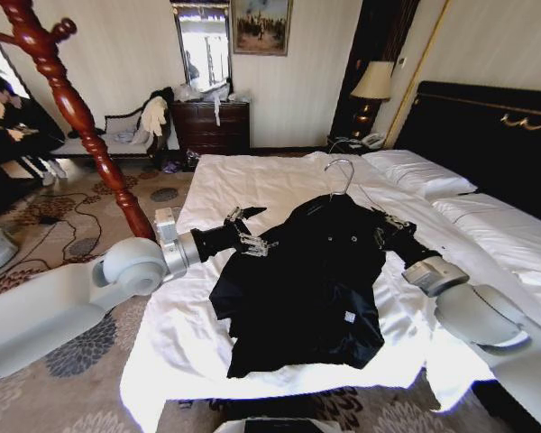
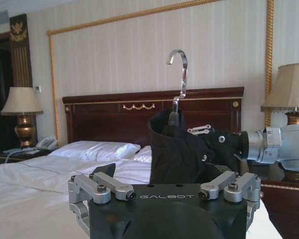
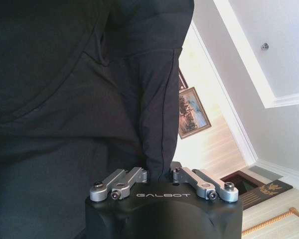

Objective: Pick up the clothes from the bed and hang them on the clothes hanger.

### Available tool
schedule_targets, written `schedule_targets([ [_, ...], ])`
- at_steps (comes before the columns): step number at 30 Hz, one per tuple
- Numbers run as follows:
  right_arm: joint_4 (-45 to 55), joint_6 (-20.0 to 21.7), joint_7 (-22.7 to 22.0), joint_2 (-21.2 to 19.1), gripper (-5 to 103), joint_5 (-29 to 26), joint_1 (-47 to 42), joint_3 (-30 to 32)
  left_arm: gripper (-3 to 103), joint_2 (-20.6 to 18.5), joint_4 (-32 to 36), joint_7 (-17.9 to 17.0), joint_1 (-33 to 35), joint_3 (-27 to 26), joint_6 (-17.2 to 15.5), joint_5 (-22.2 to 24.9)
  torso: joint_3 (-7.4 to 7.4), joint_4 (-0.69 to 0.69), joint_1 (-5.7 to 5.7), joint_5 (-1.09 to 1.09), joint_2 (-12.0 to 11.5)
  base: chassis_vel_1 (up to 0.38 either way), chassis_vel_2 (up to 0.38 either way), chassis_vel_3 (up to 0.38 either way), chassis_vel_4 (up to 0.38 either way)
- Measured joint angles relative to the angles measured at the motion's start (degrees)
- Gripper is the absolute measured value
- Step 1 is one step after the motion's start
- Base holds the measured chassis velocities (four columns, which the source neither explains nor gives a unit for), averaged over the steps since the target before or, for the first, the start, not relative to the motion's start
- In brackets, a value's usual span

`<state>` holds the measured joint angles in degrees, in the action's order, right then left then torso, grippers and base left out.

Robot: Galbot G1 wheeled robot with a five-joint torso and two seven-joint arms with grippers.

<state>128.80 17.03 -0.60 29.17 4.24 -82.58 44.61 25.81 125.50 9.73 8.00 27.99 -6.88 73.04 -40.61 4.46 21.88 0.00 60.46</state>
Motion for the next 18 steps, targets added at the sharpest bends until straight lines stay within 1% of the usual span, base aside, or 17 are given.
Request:
schedule_targets([
  [1, 0.0, 0.0, 0.0, 0.0, 16, 0.0, 0.0, 0.0, 100, 0.0, 0.0, 0.0, 0.0, 0.0, 0.0, 0.0, 0.00, 0.00, 0.00, 0.00, 0.0, 0.000, 0.000, 0.000, 0.000],
  [4, 0.1, 0.0, 0.0, -0.3, 16, 0.0, 0.0, -0.3, 100, 1.7, -0.8, 0.0, -1.1, 1.6, -0.5, 0.0, 0.00, 0.01, 0.00, 0.00, 0.0, 0.000, 0.000, 0.000, 0.000],
  [15, 0.5, 0.0, 0.1, -1.2, 16, -0.2, 0.0, -0.2, 100, 4.4, -2.7, 0.3, -5.8, 6.5, -1.4, 0.4, 0.00, 0.00, 0.00, 0.00, 0.0, 0.000, 0.000, 0.000, 0.000],
  [17, 0.5, 0.0, 0.1, -1.2, 16, -0.2, 0.0, -0.3, 101, 4.6, -2.9, 0.3, -6.3, 6.9, -1.4, 0.6, 0.00, 0.00, 0.00, 0.00, 0.0, 0.000, 0.000, 0.000, 0.000],
  [18, 0.5, 0.0, 0.1, -1.2, 16, -0.1, 0.0, -0.3, 98, 5.0, -3.1, 0.3, -7.1, 7.6, -1.5, 0.9, 0.00, 0.00, 0.00, 0.00, 0.0, 0.000, 0.000, 0.000, 0.000],
])
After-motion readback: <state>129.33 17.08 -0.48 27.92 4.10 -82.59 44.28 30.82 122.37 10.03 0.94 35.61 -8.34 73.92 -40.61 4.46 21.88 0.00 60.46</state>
